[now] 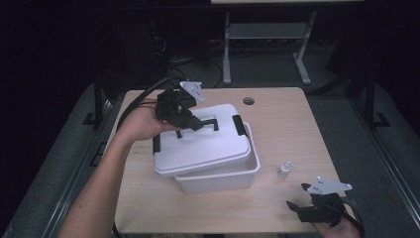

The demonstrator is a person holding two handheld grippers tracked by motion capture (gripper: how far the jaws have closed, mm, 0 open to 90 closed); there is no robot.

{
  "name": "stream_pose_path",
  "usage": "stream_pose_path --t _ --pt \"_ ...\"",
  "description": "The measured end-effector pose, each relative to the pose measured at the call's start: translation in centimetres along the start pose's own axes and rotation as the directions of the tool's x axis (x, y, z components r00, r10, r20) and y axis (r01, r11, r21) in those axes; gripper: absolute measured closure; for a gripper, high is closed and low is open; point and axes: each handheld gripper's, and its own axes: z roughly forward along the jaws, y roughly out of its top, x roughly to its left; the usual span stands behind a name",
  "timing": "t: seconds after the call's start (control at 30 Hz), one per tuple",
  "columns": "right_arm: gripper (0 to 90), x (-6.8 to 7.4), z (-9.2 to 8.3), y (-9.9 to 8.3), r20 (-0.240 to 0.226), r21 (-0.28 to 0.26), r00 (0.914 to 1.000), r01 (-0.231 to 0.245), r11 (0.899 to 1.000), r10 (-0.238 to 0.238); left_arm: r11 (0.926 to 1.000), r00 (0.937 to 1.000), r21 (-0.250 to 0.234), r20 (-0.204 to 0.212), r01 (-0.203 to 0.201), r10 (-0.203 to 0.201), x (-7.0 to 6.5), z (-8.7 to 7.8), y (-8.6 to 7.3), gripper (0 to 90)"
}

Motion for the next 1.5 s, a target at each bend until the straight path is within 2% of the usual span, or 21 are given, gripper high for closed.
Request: stream_pose_path --t 0.13,0.23,0.27,0.37,0.47,0.8,1.5 --pt "21.2 -0.1 -0.1 0.0 0.006 0.001 1.0000 -0.001 1.000 0.001 1.0000 0.9999 -0.003 -0.008 0.007 -0.007 -0.1 -0.7 -0.6 84.4" --pt "21.2 -0.1 -0.1 -0.1 0.009 0.002 1.0000 0.001 1.000 -0.001 0.9996 0.9995 -0.009 -0.017 0.025 -0.025 -0.3 -1.3 -1.4 84.3" --pt "21.3 -0.1 -0.1 -0.1 0.008 0.003 1.0000 0.002 1.000 -0.002 0.9993 0.9990 -0.006 -0.026 0.036 -0.037 -0.3 -1.8 -2.2 84.3" --pt "21.2 0.0 -0.1 0.0 0.008 0.005 1.0000 0.003 1.000 -0.003 0.9992 0.9986 0.003 -0.035 0.041 -0.040 -0.3 -2.3 -2.8 84.3" --pt "21.3 0.1 0.1 0.0 0.009 0.009 0.9999 0.010 1.000 -0.010 0.9978 0.9968 -0.006 -0.045 0.065 -0.065 -0.5 -2.9 -3.8 84.3" --pt "21.2 0.1 0.0 -0.1 0.018 0.016 0.9998 0.011 1.000 -0.011 0.9941 0.9914 -0.016 -0.074 0.107 -0.108 -0.9 -4.7 -6.8 84.4" --pt "21.2 -0.1 -0.2 -0.3 0.033 0.015 0.9995 -0.002 1.000 0.001 0.9859 0.9802 -0.022 -0.106 0.166 -0.167 -1.3 -6.8 -11.2 84.3"
